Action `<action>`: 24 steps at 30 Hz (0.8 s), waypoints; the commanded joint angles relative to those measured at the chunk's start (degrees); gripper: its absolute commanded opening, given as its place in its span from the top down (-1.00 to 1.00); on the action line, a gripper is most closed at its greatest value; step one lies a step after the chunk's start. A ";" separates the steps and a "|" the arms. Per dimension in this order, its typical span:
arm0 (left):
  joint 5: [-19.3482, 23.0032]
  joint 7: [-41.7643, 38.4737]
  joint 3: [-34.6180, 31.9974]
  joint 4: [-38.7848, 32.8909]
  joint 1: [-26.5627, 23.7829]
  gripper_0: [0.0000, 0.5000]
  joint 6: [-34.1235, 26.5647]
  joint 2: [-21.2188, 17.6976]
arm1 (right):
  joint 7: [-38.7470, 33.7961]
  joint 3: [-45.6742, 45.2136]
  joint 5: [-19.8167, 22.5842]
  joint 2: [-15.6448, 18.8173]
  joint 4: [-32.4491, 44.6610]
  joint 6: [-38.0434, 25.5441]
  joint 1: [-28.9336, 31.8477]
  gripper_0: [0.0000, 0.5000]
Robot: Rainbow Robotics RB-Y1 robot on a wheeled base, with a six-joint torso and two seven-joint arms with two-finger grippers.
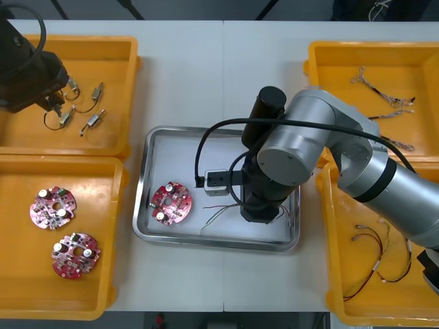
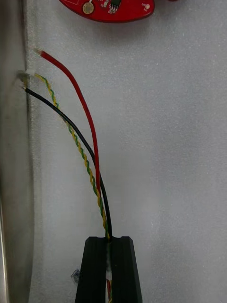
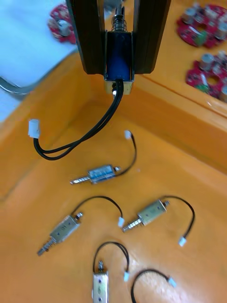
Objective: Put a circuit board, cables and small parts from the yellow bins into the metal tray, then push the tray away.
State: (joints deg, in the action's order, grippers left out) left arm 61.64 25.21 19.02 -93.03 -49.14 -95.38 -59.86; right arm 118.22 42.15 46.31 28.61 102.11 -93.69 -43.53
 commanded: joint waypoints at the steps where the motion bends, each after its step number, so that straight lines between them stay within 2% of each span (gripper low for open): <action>1: 3.05 0.02 -1.70 -6.20 -1.58 1.00 -0.59 -2.98 | -1.94 1.89 -2.81 -0.39 2.74 1.58 1.61 0.72; 2: 3.49 -1.39 -1.70 -7.61 -1.23 1.00 -0.42 -2.89 | -2.03 1.89 -2.98 -0.39 2.74 1.58 1.69 0.72; 4: 3.84 -3.06 -1.62 -9.10 -0.70 1.00 -0.42 -2.72 | -2.12 1.89 -2.90 -0.39 2.74 1.58 1.61 0.18; 5: 3.84 -4.64 -1.70 -10.51 -0.17 1.00 -0.33 -2.45 | -2.29 1.89 -2.90 -0.39 2.74 1.58 1.69 0.18; 6: 3.84 -5.25 -1.70 -11.03 0.01 1.00 -0.33 -2.28 | -2.29 1.89 -2.90 -0.39 2.74 1.58 1.69 -0.66; 7: 3.58 -7.45 -1.62 -12.62 0.71 1.00 -0.15 -1.75 | -2.56 1.80 -2.81 -0.39 2.74 1.67 1.69 -1.00; 13: 1.91 -12.20 -1.62 -16.57 2.29 1.00 0.20 -0.25 | -3.17 1.27 -2.37 -0.31 3.36 2.02 1.61 -1.00; 24: -0.91 -14.48 0.85 -18.24 2.47 1.00 0.46 0.80 | -4.14 -1.45 -0.61 1.01 8.01 0.79 1.61 -1.00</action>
State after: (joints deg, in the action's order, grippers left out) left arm 61.68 10.90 19.41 -109.82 -46.83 -95.42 -59.58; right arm 117.01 43.01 44.23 28.70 106.36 -92.33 -42.28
